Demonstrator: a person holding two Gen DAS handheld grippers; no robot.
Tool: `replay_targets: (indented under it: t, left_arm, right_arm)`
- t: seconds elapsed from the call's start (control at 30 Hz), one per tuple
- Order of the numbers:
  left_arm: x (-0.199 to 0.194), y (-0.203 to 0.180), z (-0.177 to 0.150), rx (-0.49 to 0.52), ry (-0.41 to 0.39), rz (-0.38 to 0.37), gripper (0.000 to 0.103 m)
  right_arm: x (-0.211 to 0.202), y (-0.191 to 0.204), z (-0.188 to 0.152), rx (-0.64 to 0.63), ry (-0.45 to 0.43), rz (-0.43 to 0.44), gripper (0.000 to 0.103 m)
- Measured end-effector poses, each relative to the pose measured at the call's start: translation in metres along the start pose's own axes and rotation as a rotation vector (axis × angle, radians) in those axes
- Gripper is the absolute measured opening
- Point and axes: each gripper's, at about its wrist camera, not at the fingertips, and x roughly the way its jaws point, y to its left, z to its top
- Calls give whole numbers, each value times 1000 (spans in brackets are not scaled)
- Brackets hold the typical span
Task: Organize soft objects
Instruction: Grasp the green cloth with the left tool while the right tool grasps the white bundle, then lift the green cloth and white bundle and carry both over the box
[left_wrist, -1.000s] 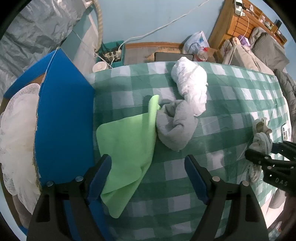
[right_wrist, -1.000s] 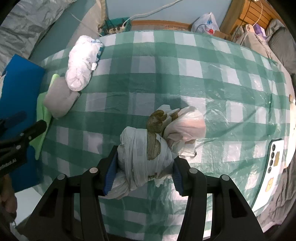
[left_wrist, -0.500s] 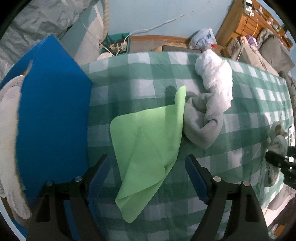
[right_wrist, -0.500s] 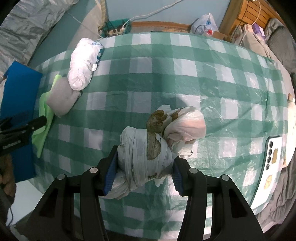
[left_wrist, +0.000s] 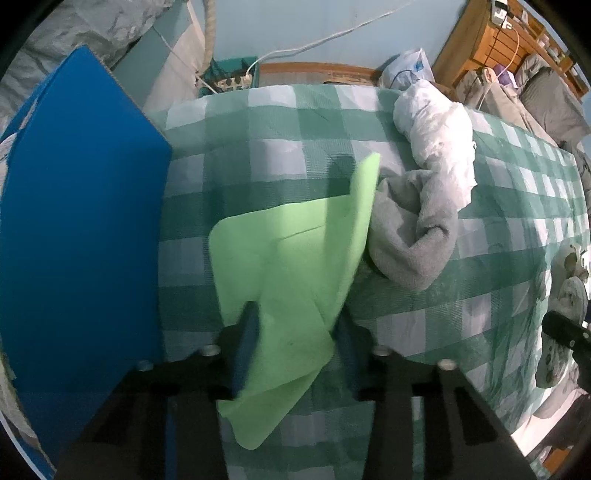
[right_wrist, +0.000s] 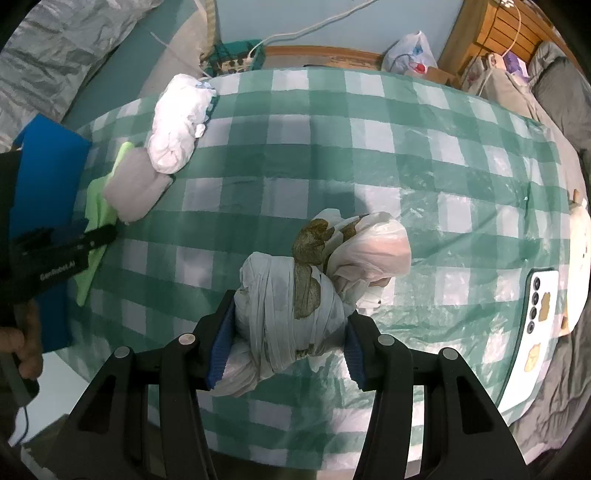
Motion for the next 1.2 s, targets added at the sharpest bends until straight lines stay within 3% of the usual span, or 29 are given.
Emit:
replay_targets:
  t: [0.07,0.2,0.77,1.2]
  left_arm:
    - [-1,7,-3,-2,-1,5,15]
    - [-7,11,-9,12,-17,25,7]
    - [-57,13,-41,28,-78,9,6]
    - [-107,2,-47,40,-126,-5,7]
  right_arm:
    - [0,2,-1,-5,-2,0,52]
    - [-3,7,-3,-25,-14,-2,52]
    - [-30,42,-12,-169,-70,-27,52]
    - [-58,60,-15,-220,-93,-23,51]
